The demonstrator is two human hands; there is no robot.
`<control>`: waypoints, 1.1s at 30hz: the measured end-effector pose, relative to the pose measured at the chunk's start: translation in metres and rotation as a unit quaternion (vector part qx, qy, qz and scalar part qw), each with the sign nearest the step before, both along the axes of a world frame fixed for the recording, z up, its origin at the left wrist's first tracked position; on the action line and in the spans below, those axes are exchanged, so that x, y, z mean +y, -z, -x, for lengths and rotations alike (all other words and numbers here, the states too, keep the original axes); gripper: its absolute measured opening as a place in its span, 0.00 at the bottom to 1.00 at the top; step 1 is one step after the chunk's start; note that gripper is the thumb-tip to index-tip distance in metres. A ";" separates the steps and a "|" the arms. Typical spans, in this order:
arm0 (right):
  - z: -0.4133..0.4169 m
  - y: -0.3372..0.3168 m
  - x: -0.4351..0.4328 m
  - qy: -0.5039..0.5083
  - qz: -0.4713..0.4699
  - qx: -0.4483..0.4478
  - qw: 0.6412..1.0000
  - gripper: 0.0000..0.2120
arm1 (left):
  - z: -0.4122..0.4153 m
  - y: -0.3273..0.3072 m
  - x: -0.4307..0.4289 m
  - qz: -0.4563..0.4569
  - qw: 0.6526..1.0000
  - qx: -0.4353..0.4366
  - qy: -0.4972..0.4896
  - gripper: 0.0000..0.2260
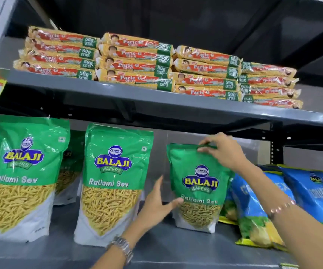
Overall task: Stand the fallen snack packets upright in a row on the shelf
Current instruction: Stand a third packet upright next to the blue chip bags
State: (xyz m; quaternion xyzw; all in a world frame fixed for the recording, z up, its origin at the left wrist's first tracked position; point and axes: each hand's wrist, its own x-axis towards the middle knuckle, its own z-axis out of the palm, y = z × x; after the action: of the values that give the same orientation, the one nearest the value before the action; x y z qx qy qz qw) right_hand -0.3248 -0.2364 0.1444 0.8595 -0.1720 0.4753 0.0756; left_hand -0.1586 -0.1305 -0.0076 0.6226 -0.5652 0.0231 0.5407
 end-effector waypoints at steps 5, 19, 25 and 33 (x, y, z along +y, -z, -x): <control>-0.024 -0.015 -0.040 0.055 -0.055 0.020 0.997 0.13 | -0.005 -0.001 -0.051 -0.091 0.992 0.063 0.065 0.42; -0.032 0.104 -0.112 -0.142 -0.414 -0.302 0.847 0.09 | -0.020 0.014 -0.085 -0.010 0.989 0.139 0.038 0.30; -0.036 0.107 -0.130 -0.122 -0.384 -0.311 0.861 0.09 | -0.017 0.012 -0.087 -0.022 0.992 0.121 0.000 0.28; -0.036 0.152 -0.092 -0.228 -0.504 -0.207 0.807 0.34 | -0.011 0.014 -0.082 -0.023 0.989 0.142 0.036 0.29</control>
State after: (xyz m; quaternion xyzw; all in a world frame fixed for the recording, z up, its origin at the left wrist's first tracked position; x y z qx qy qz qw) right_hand -0.2892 -0.3282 -0.0074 0.6724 -0.1977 0.4924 -0.5161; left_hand -0.1476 -0.2123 -0.0213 0.6106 -0.5051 -0.0983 0.6020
